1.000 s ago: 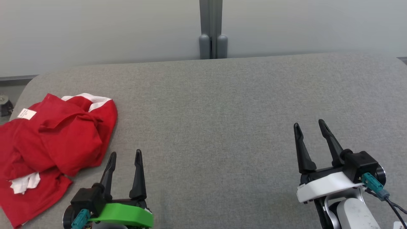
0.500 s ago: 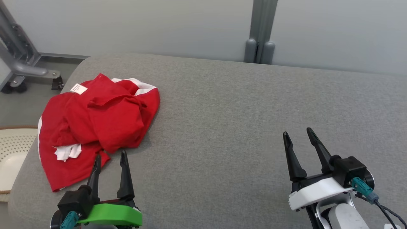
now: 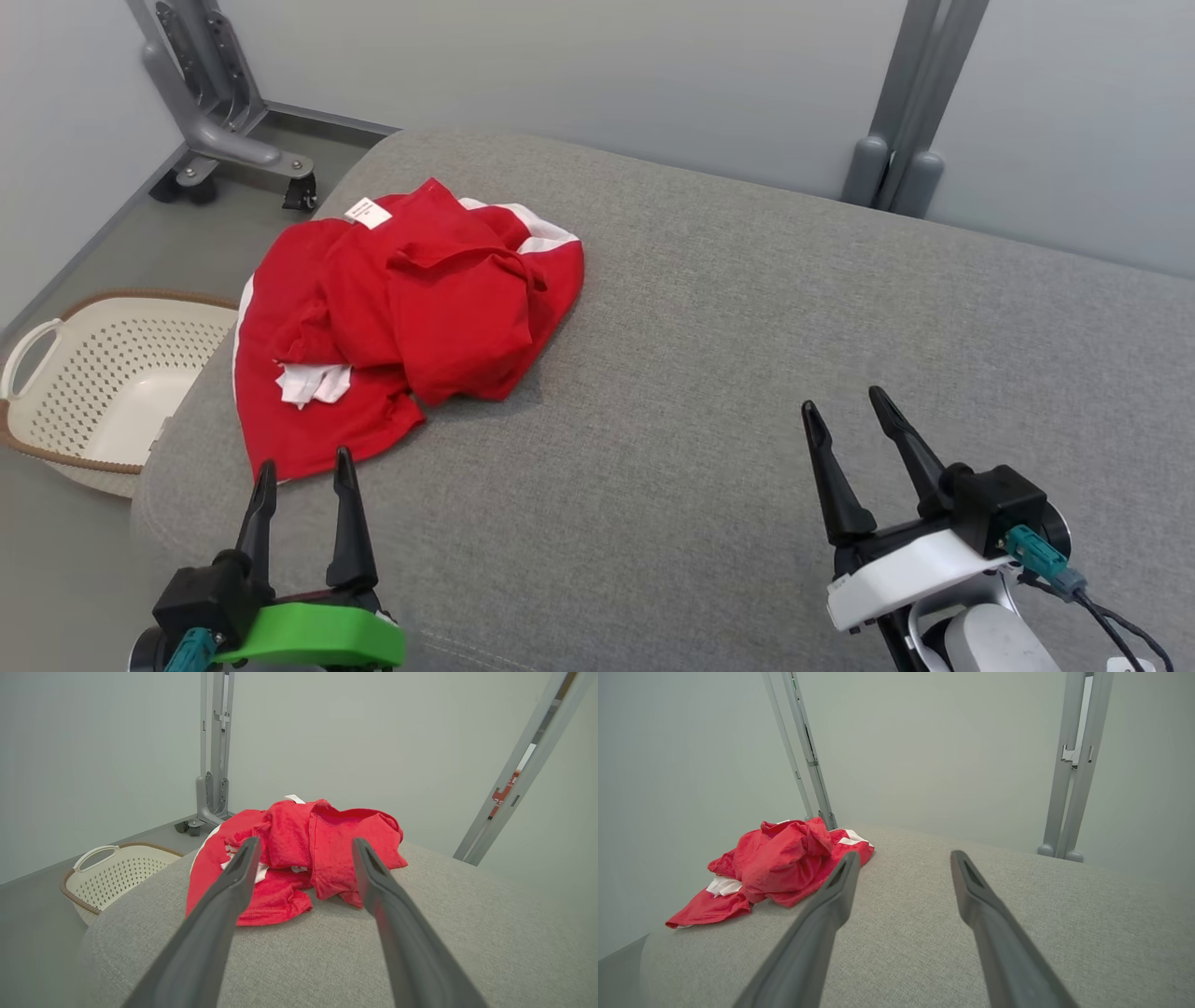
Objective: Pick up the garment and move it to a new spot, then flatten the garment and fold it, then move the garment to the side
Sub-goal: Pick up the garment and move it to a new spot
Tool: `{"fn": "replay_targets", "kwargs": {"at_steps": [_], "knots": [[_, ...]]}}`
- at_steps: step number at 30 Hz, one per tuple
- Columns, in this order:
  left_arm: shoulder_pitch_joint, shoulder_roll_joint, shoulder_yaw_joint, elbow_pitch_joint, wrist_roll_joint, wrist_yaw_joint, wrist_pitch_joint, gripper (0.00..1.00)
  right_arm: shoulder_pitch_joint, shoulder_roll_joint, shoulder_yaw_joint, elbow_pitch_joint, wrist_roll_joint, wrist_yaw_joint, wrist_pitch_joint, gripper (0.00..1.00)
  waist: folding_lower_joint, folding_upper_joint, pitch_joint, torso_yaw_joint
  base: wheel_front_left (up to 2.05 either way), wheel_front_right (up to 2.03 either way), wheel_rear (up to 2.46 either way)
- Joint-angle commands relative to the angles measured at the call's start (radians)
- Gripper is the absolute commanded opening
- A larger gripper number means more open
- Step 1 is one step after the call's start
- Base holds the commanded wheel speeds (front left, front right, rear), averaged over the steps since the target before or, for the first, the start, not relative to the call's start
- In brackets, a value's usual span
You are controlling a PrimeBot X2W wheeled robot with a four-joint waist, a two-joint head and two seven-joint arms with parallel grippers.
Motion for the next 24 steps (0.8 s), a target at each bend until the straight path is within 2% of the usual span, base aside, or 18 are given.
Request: {"fn": "replay_targets", "kwargs": {"at_steps": [1,9,15,20,24], "knots": [[0.013,0.003,0.005,-0.005,0.003,0.002,0.0,1.0,0.001,-0.004,0.001,0.002,0.007,0.0,-0.003,1.0,0.0,0.0,0.003,0.012,0.0,0.0,0.0],[0.002,0.003,0.032,-0.002,0.007,-0.009,0.0,1.0,-0.018,-0.004,0.021,-0.001,0.007,0.0,-0.003,1.0,0.0,0.0,0.031,-0.007,0.0,0.0,0.0],[-0.073,0.003,0.058,0.024,0.023,-0.035,0.0,1.0,-0.056,-0.004,-0.001,-0.023,-0.036,0.0,-0.003,1.0,0.0,0.0,0.114,-0.03,0.0,0.0,0.0],[-0.194,0.012,0.097,0.096,0.072,-0.088,0.0,1.0,-0.107,-0.004,-0.027,-0.052,-0.077,0.0,-0.003,1.0,0.0,0.0,0.218,-0.063,0.0,0.0,0.0],[-0.319,0.054,0.088,0.193,0.1,-0.127,0.0,1.0,-0.147,-0.005,-0.042,-0.091,-0.091,0.0,-0.003,1.0,0.0,0.0,0.288,-0.087,0.0,0.0,0.0]]}}
